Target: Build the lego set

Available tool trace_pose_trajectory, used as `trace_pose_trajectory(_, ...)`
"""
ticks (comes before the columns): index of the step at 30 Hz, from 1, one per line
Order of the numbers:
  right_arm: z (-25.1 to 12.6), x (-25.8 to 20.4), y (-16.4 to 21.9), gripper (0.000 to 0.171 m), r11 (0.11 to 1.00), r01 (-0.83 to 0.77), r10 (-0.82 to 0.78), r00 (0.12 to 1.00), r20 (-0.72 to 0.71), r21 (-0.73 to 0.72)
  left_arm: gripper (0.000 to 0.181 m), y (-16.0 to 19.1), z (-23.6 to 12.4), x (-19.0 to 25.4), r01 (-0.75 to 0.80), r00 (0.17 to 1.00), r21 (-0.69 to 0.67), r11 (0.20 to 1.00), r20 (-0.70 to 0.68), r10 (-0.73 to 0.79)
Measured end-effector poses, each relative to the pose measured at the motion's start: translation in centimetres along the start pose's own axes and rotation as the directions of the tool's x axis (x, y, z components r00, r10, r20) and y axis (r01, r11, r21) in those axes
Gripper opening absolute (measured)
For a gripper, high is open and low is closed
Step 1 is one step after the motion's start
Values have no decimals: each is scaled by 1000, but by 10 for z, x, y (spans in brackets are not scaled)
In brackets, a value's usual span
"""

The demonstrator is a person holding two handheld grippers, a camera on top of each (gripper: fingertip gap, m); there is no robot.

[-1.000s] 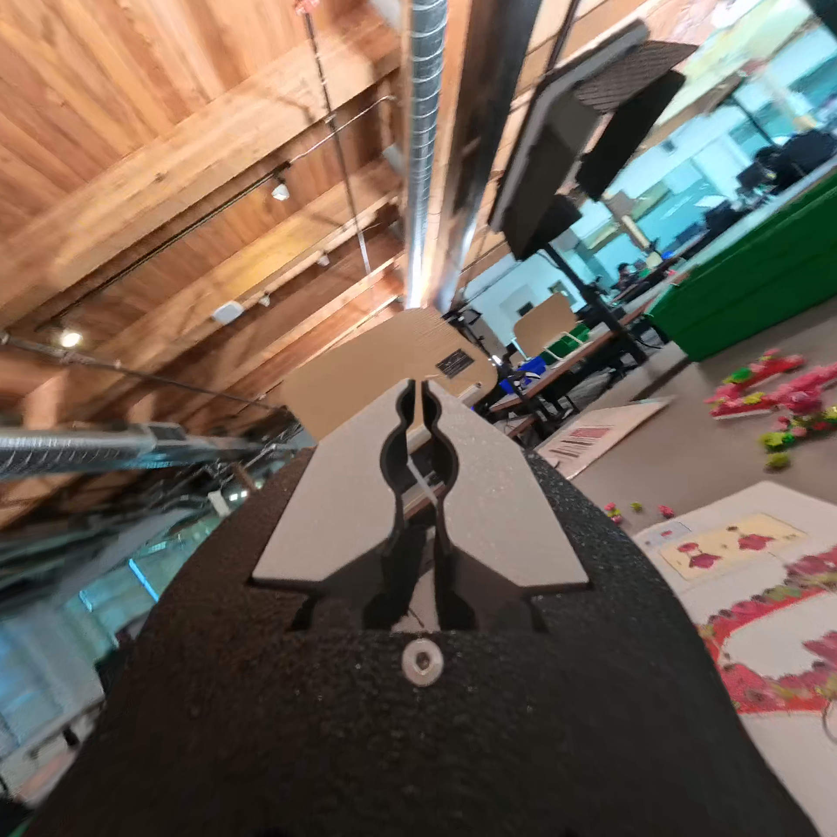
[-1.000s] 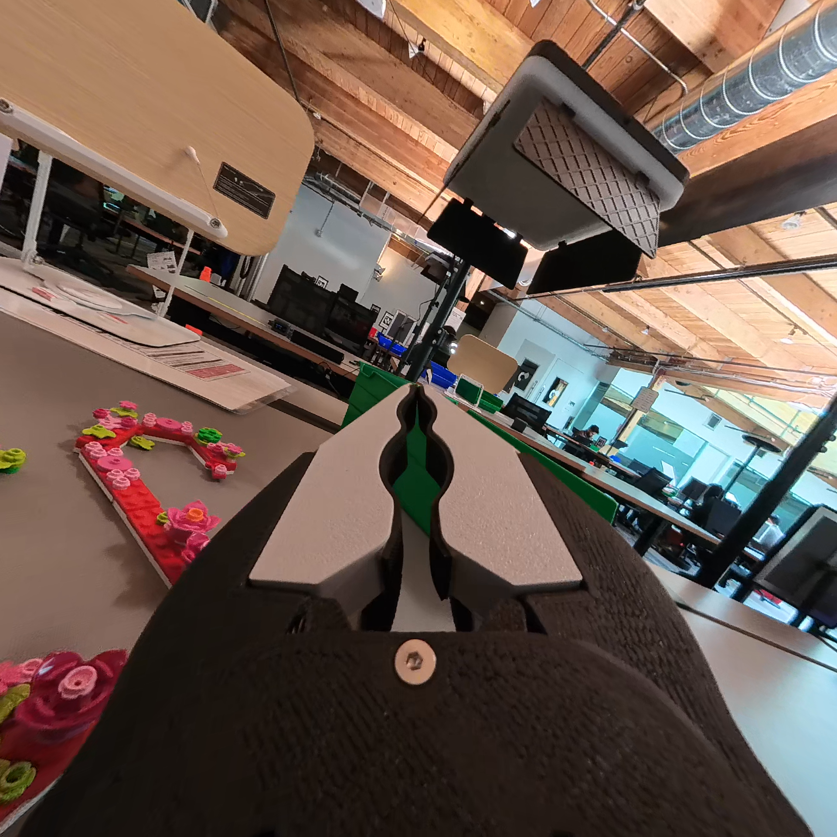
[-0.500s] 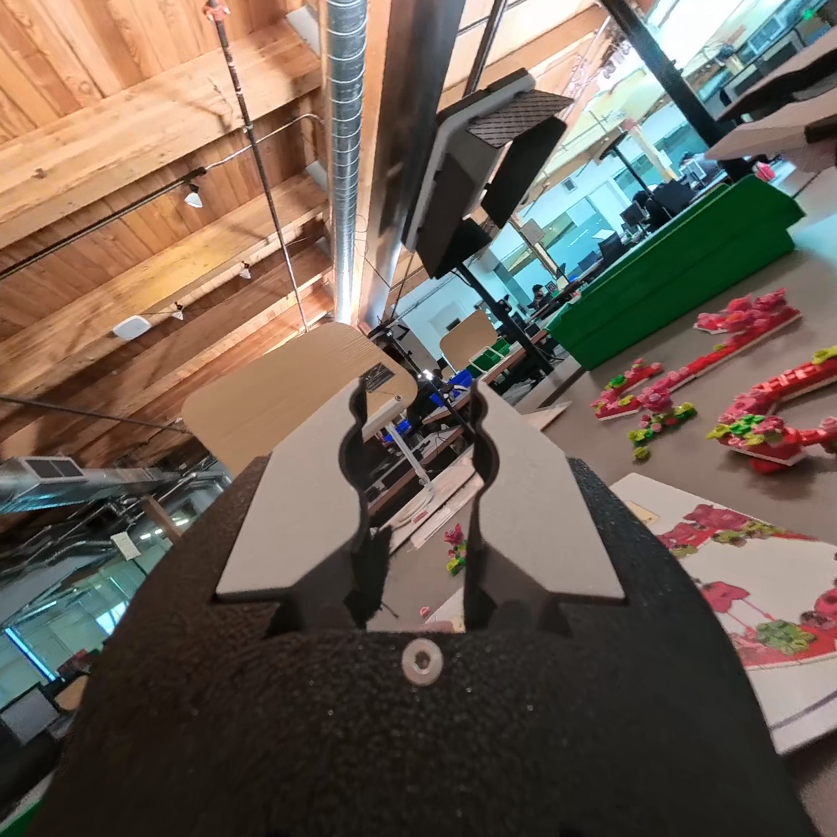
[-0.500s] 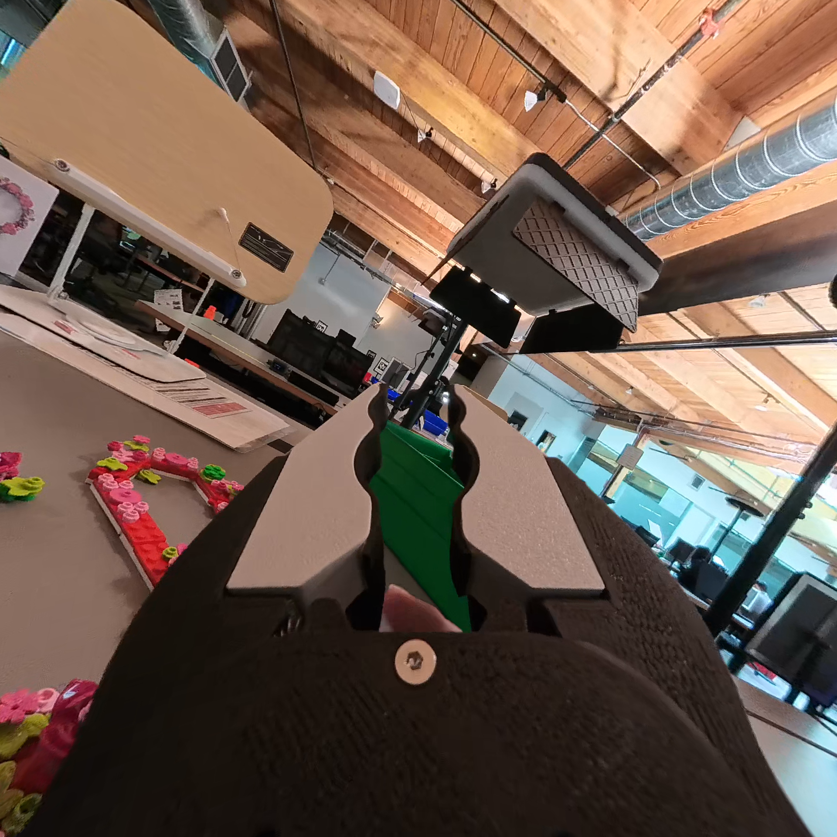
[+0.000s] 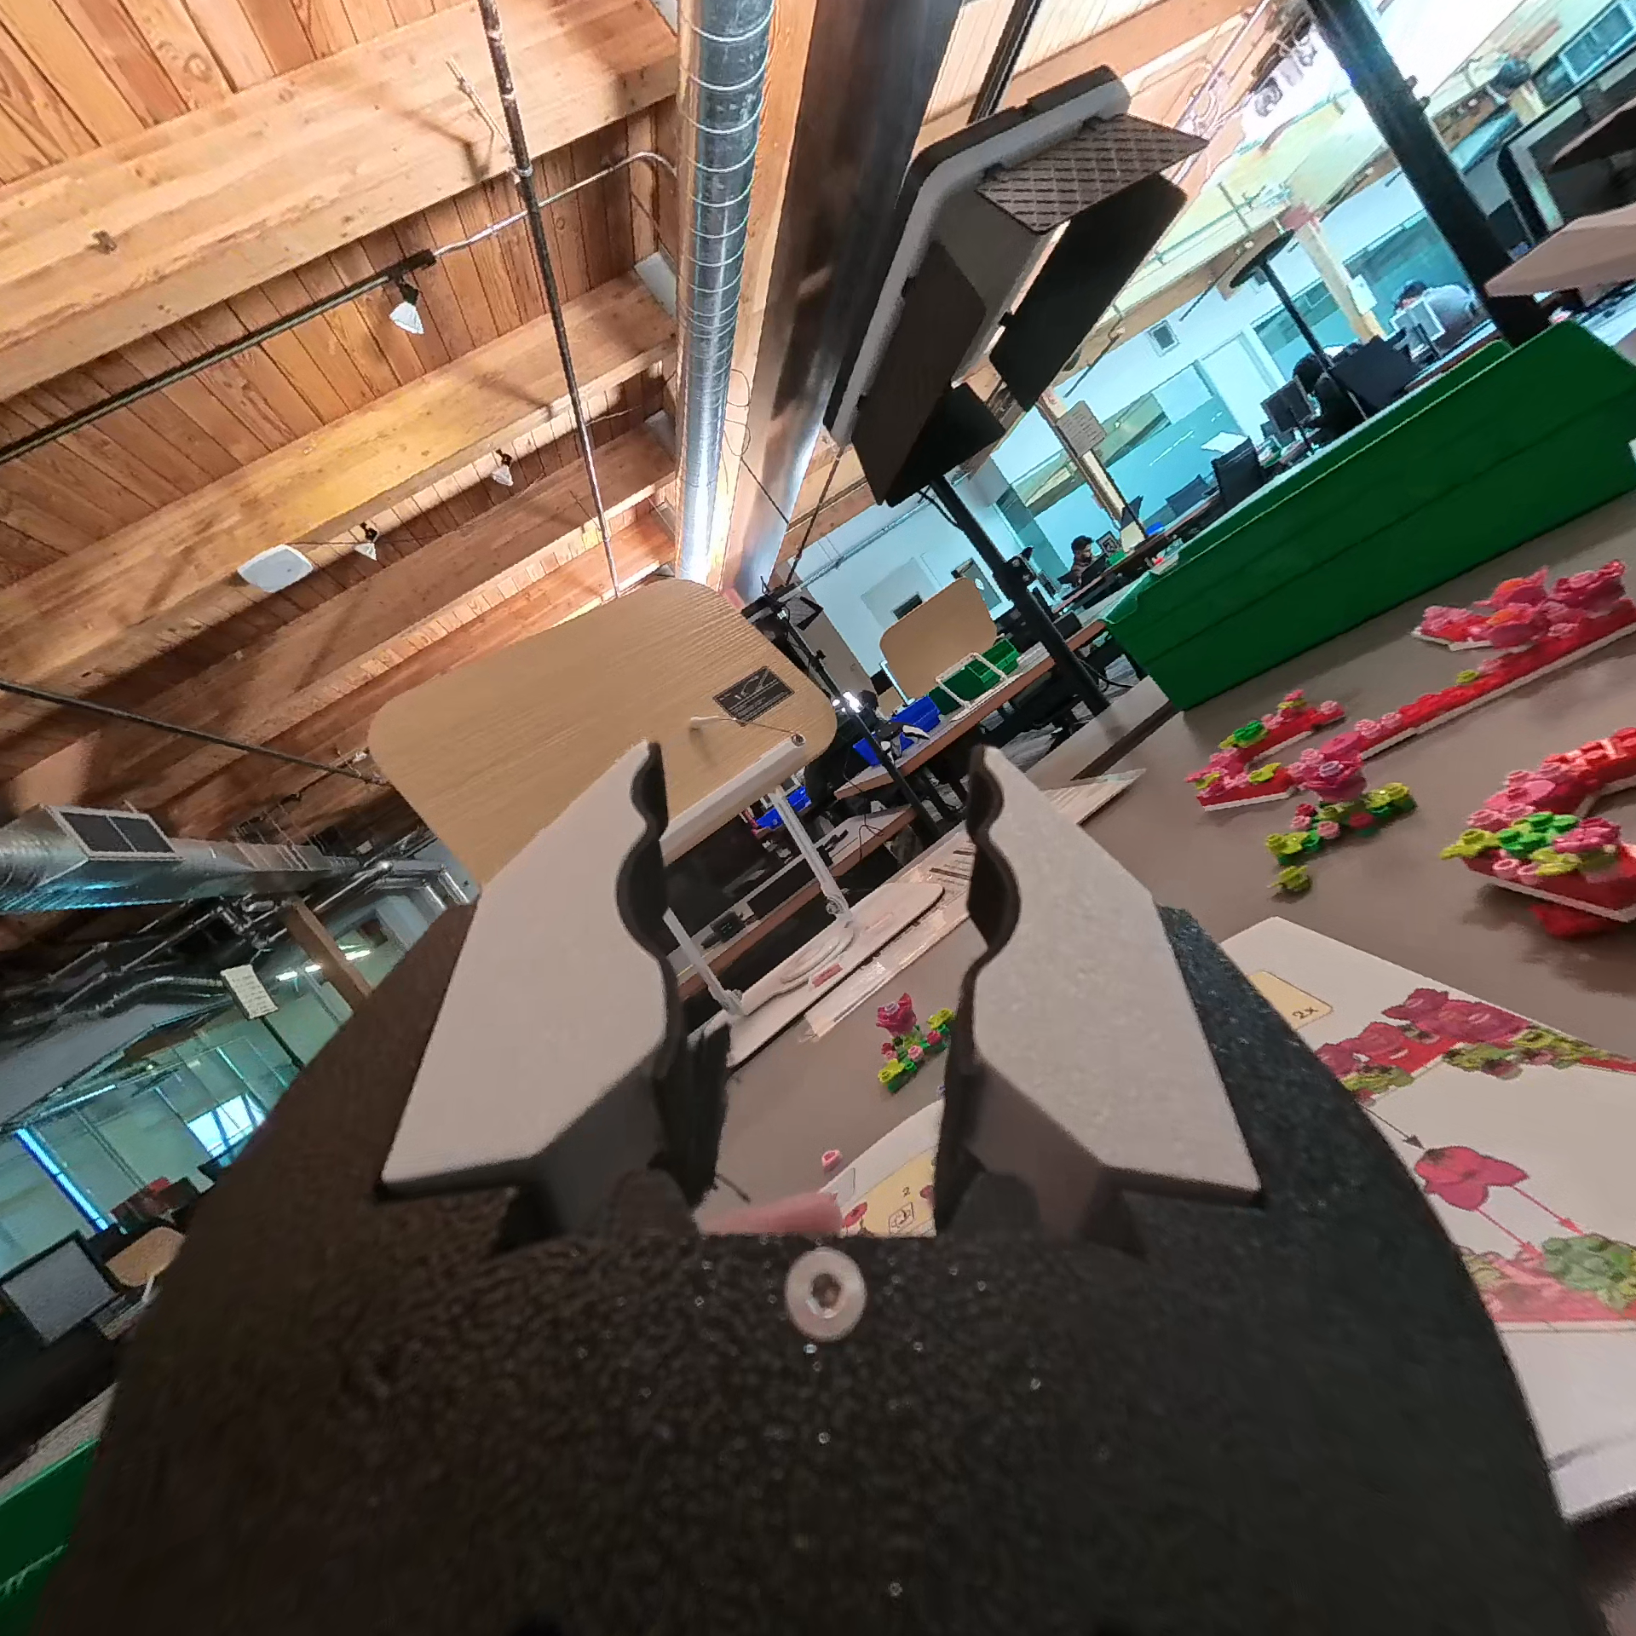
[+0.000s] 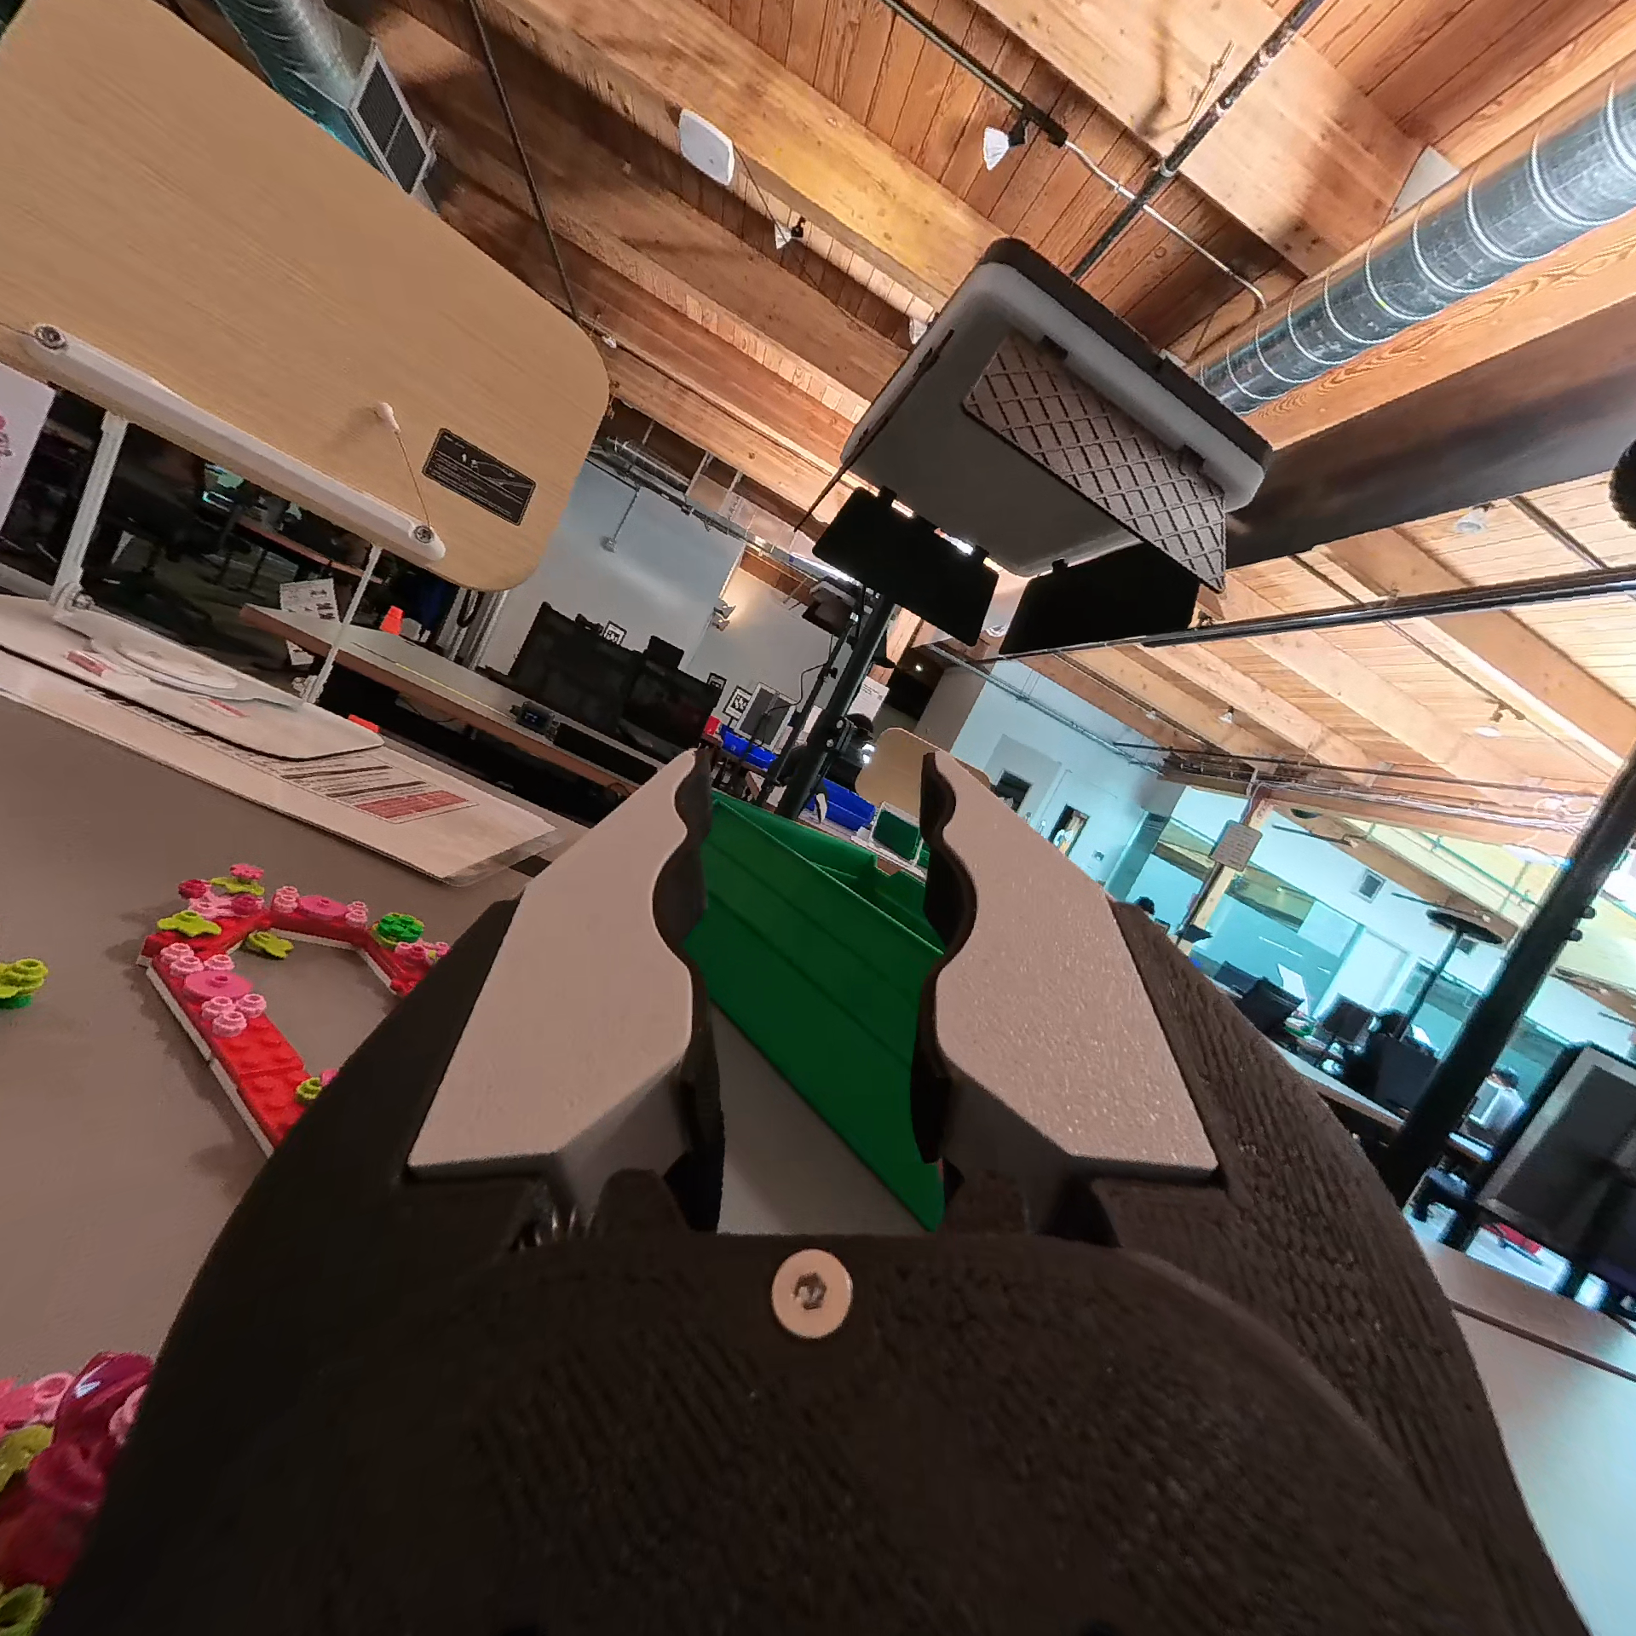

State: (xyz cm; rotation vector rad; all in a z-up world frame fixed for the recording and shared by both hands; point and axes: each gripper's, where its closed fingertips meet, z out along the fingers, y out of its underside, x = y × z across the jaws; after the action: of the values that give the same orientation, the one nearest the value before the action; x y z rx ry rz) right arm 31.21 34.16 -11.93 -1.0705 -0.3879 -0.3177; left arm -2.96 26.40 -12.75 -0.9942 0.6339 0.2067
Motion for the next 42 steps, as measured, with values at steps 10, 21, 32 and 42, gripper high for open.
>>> trace_pose_trajectory(10,0,3,1,46,1000,12,-12,1000,-4,-5,66,-2,1,7,-41,999,-10,999,-9,41)
trace_pose_trajectory(21,32,-23,35,39,994,106,-99,983,153,-34,52,-11,8,32,197,967,-61,978,-150,-204)
trace_pose_trajectory(32,65,2,62,36,995,91,-86,991,101,-50,53,-20,75,69,337,859,-207,918,-331,-390)
trace_pose_trajectory(42,51,-28,58,33,949,-243,310,842,441,-202,44,1,62,50,338,894,-169,926,-250,-372)
